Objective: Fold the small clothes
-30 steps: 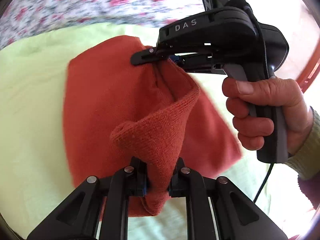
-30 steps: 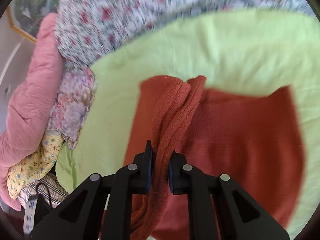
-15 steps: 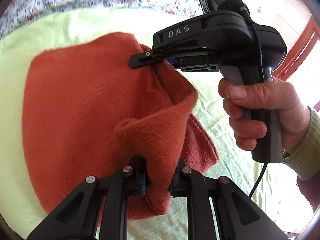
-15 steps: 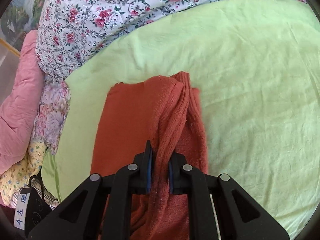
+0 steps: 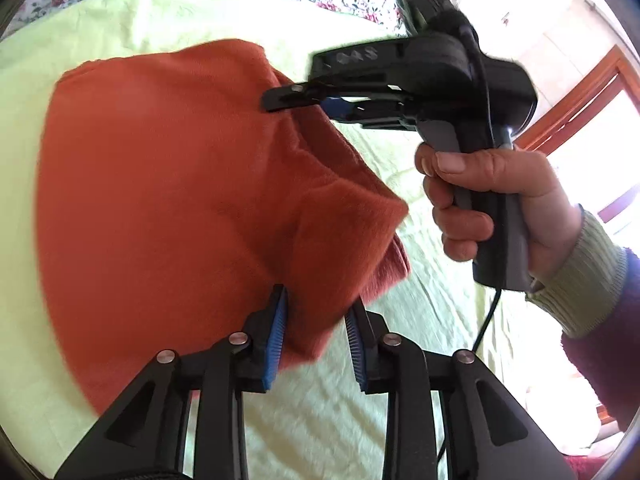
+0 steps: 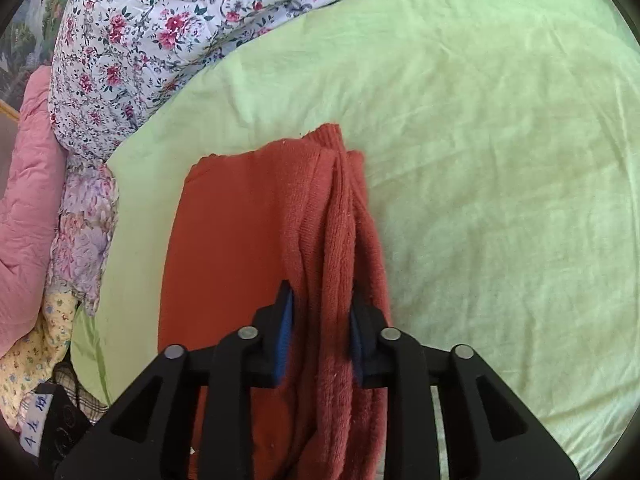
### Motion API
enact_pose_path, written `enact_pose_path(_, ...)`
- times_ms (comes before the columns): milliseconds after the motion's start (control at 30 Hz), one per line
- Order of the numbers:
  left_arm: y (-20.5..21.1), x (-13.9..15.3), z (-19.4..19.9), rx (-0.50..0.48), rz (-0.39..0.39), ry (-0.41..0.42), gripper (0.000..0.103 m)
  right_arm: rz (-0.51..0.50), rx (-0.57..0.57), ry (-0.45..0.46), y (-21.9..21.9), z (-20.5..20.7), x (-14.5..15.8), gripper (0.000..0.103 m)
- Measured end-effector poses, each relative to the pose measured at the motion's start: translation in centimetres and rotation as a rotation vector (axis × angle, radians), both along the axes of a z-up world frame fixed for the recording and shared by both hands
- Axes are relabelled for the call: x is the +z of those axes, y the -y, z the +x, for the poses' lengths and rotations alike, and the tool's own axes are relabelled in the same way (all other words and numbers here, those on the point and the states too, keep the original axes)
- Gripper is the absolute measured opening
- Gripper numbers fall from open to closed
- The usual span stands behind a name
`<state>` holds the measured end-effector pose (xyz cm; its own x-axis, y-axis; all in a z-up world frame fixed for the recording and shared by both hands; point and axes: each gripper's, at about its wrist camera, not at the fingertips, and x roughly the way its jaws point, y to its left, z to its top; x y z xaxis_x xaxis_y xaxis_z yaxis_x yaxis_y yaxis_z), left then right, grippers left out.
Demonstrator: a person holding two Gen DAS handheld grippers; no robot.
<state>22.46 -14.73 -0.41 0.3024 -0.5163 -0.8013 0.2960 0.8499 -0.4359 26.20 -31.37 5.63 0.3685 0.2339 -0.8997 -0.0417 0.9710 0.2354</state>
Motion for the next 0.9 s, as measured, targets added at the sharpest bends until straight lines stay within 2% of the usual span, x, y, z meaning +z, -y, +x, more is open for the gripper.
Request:
enact_pose_path(33, -1.0, 0.4, -0.4, 0.008, -0.004, 0.000, 0.035, -0.014, -0.005, 0.007, 0.1, -0.3, 0.3, 0.035)
enact_pose_path(200, -7.3, 1.5, -1.1, 0.120, 0.008, -0.003, 0.052, -0.031, -0.035, 0.030, 0.8, -1.7, 1.3, 0.067)
enact_pose_path(267, -10.2, 1.5, -0.6, 0.190, 0.015, -0.015, 0.059, -0.018, -0.038, 0.025, 1.1, -2.1, 1.4, 0.069)
enact_pose_path(367, -13.8, 0.3, 1.5, 0.288, 0.019, -0.043, 0.063, 0.009, -0.038, 0.003, 1.2, -2.2, 1.0, 0.070)
enact_pose_path(500, -15.9, -1.4, 5.8, 0.368, -0.016, -0.115, 0.064, 0.038, -0.026, -0.026, 0.8, -1.8, 0.1, 0.071)
enact_pose_path(567, -15.4, -2.5, 7.0, 0.382, -0.030, -0.130, 0.068, 0.047, -0.017, -0.032, 0.6, -1.5, -0.3, 0.072)
enact_pose_path(733, -15.0, -5.3, 9.3, 0.390, -0.077, -0.199, 0.068, 0.048, 0.006, -0.055, 0.1, -0.7, -1.8, 0.072)
enact_pose_path(833, -12.7, -6.5, 10.2, 0.378, -0.084, -0.193, 0.068, 0.067, 0.001, -0.065, 0.2, -0.4, -2.8, 0.072)
enact_pose_path(867, -12.4, -6.7, 10.2, 0.372, -0.084, -0.183, 0.066, 0.068, -0.001, -0.066, 0.2, -0.4, -3.0, 0.070)
enact_pose_path(900, -12.0, -6.6, 10.3, 0.359, -0.086, -0.172, 0.065, 0.069, -0.005, -0.065, 0.3, -0.4, -3.2, 0.063)
